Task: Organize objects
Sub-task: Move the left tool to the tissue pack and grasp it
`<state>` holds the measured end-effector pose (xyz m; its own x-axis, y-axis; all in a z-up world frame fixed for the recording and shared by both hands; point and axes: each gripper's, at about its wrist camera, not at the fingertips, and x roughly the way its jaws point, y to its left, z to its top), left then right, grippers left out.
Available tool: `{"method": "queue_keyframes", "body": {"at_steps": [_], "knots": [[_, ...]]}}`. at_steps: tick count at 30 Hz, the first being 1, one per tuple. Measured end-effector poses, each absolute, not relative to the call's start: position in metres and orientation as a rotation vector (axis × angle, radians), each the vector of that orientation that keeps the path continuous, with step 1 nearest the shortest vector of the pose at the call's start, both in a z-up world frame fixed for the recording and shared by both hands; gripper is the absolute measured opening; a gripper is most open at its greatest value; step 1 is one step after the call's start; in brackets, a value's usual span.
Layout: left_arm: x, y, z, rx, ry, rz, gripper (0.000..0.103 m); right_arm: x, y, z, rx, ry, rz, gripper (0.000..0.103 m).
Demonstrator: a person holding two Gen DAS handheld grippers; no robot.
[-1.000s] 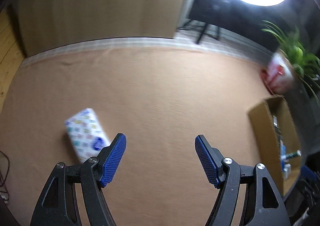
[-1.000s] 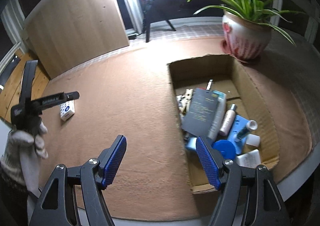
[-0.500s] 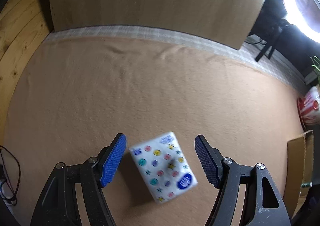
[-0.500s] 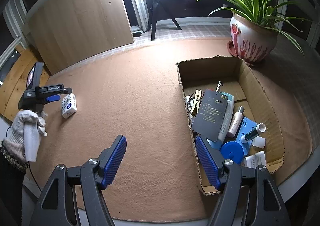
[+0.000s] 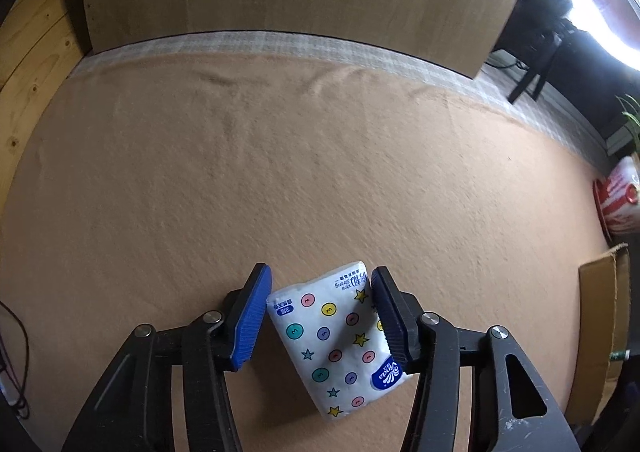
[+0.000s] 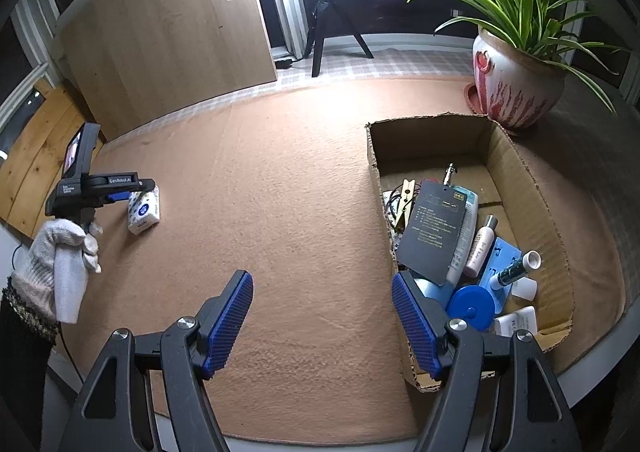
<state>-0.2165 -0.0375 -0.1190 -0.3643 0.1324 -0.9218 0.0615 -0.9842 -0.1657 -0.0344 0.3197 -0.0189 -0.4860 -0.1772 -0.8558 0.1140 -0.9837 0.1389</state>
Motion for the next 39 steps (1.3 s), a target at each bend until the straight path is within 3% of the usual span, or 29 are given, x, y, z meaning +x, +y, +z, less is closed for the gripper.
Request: {"method": "queue_keyframes", "body": {"at_steps": [9, 21, 39], "knots": [[-0.174, 0.001, -0.123, -1.697, -0.296, 2.48, 0.055, -0.035, 0.31, -0.026, 1.501, -0.093, -2.535, 0.068], [-0.11, 0.087, -0.121, -1.617, -0.143, 2.339, 0.055, -0.04, 0.295, -0.046, 1.531, -0.079, -2.462, 0.068], [-0.045, 0.034, -0.115, -1.626, -0.342, 2.28, 0.059, -0.054, 0.24, -0.08, 1.571, -0.058, -2.223, 0.068]]}}
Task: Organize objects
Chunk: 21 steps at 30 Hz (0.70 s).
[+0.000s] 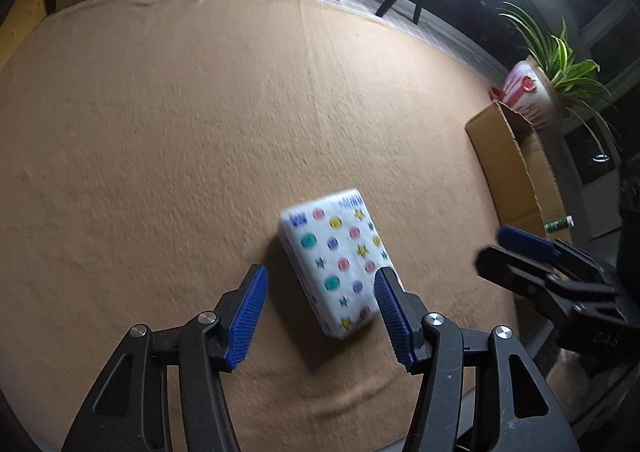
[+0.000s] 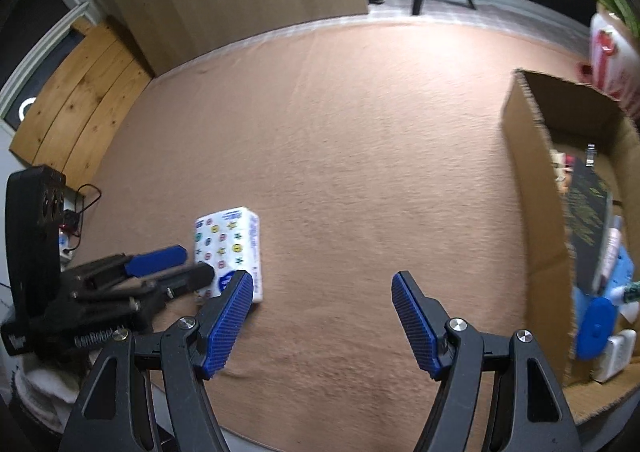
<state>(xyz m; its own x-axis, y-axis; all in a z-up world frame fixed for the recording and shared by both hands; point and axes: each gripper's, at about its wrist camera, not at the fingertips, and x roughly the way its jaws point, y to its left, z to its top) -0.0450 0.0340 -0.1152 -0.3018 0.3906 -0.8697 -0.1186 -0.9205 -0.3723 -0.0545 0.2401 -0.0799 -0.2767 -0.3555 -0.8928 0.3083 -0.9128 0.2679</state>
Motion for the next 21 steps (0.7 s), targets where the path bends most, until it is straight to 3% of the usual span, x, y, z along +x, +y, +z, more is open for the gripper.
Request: {"method": "queue_keyframes", "body": {"at_steps": [5, 12, 21], "knots": [[-0.037, 0.035, -0.116, -1.608, -0.36, 2.246, 0.058, -0.066, 0.226, -0.093, 1.607, -0.11, -2.137, 0.068], [-0.04, 0.039, -0.12, -1.606, -0.357, 2.228, 0.049, -0.076, 0.21, -0.105, 1.638, -0.128, -2.069, 0.059], [-0.043, 0.041, -0.128, -1.612, -0.37, 2.204, 0.047, -0.084, 0.194, -0.12, 1.687, -0.151, -1.995, 0.045]]}}
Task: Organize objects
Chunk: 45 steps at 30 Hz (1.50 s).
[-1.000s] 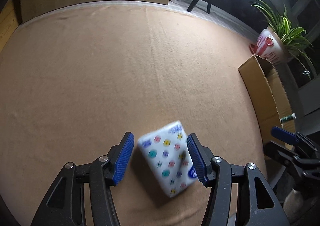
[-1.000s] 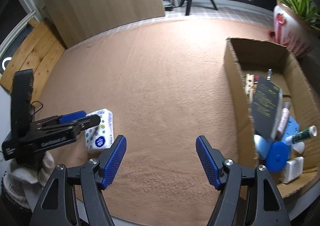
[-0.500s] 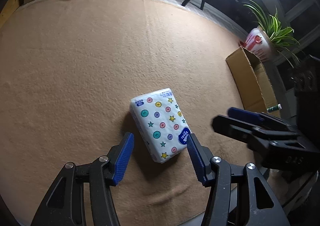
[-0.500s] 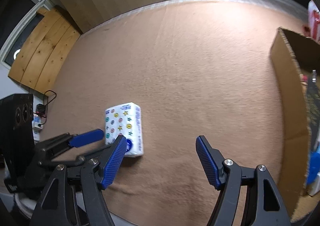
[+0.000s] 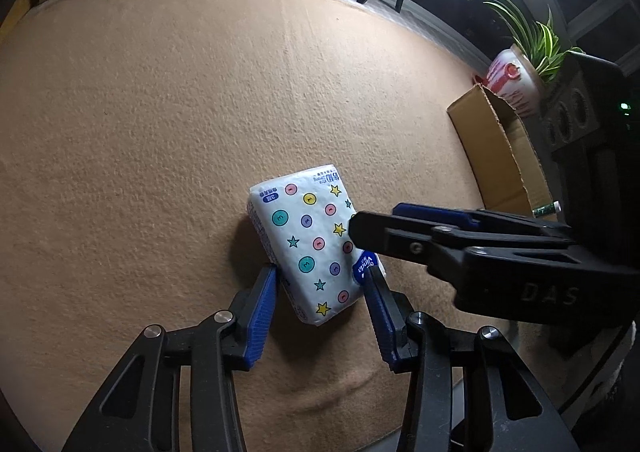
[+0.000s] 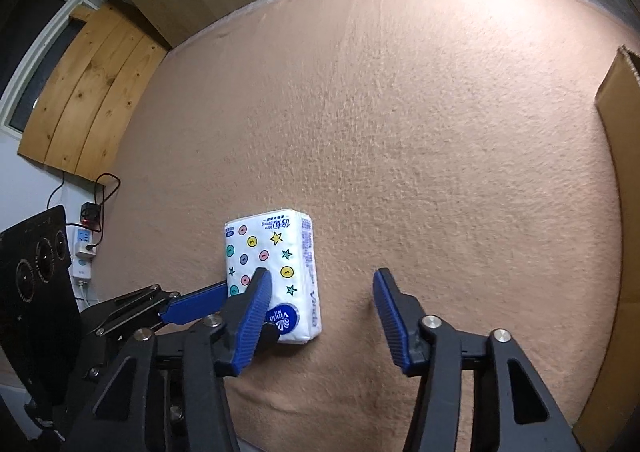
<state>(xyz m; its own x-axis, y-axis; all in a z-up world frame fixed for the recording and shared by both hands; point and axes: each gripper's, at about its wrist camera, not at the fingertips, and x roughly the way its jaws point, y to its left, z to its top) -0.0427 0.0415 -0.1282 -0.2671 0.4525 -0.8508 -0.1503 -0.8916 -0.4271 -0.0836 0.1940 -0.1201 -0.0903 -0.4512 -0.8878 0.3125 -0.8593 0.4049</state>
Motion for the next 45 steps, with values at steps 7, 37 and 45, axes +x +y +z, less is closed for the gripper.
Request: {"method": "queue_keyframes", "body": {"at_steps": [7, 37, 45], "knots": [[-0.042, 0.034, -0.128, -1.611, -0.379, 2.189, 0.045, -0.086, 0.192, -0.124, 1.698, -0.2, -1.943, 0.031], [-0.066, 0.172, -0.043, -1.341, -0.175, 2.038, 0.041, -0.071, 0.328, -0.03, 1.514, -0.389, -2.309, 0.028], [-0.076, 0.238, -0.03, -1.273, -0.106, 1.981, 0.041, -0.076, 0.384, -0.019, 1.482, -0.444, -2.428, 0.028]]}}
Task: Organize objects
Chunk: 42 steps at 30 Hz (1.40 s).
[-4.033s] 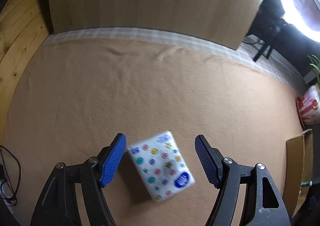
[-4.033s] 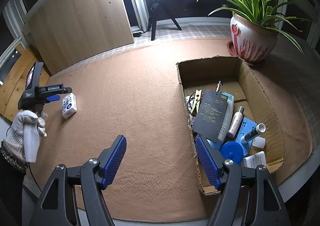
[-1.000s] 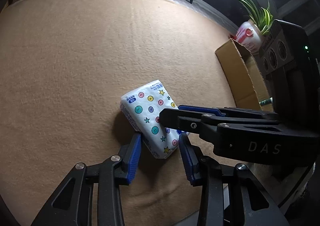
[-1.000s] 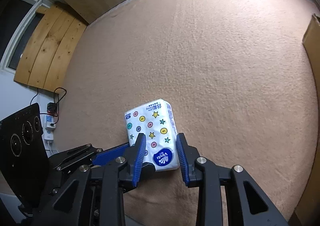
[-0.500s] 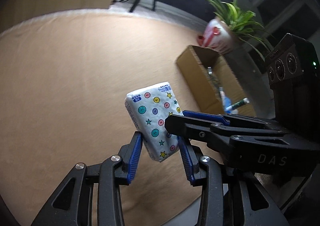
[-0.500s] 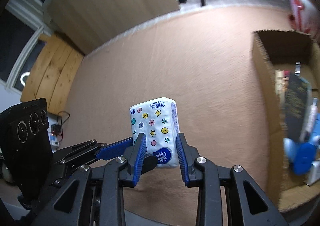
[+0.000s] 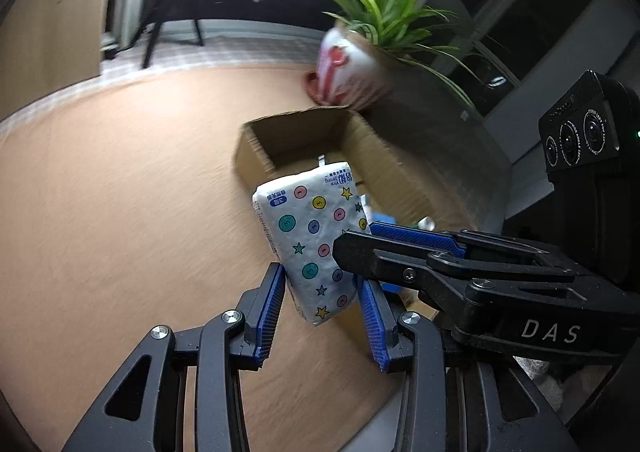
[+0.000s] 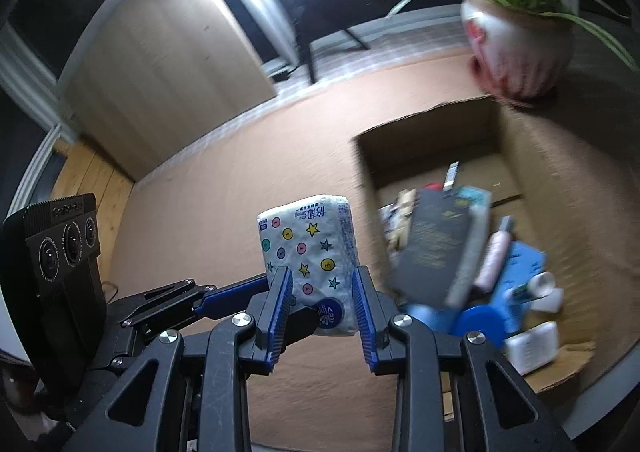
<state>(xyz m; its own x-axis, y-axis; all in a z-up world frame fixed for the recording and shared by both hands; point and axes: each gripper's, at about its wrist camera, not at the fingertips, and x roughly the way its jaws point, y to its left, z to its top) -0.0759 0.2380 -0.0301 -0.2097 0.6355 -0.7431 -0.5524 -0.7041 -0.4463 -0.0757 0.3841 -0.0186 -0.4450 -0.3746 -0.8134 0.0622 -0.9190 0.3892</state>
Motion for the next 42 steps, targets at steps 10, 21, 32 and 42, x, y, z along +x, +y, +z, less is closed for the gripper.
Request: {"method": "queue_keyframes", "body": {"at_steps": [10, 21, 32, 42], "knots": [[-0.089, 0.307, -0.032, -1.253, -0.034, 1.941, 0.041, -0.092, 0.436, -0.024, 1.49, -0.482, -2.503, 0.028], [-0.096, 0.335, -0.029, -1.217, 0.068, 2.023, 0.078, -0.092, 0.458, -0.016, 1.415, -0.436, -2.65, 0.065], [-0.101, 0.288, -0.028, -1.261, 0.055, 2.14, 0.079, -0.082, 0.442, -0.012, 1.42, -0.383, -2.665, 0.067], [-0.09, 0.207, -0.024, -1.33, 0.013, 2.251, 0.079, -0.064, 0.387, -0.017, 1.418, -0.302, -2.617, 0.067]]}}
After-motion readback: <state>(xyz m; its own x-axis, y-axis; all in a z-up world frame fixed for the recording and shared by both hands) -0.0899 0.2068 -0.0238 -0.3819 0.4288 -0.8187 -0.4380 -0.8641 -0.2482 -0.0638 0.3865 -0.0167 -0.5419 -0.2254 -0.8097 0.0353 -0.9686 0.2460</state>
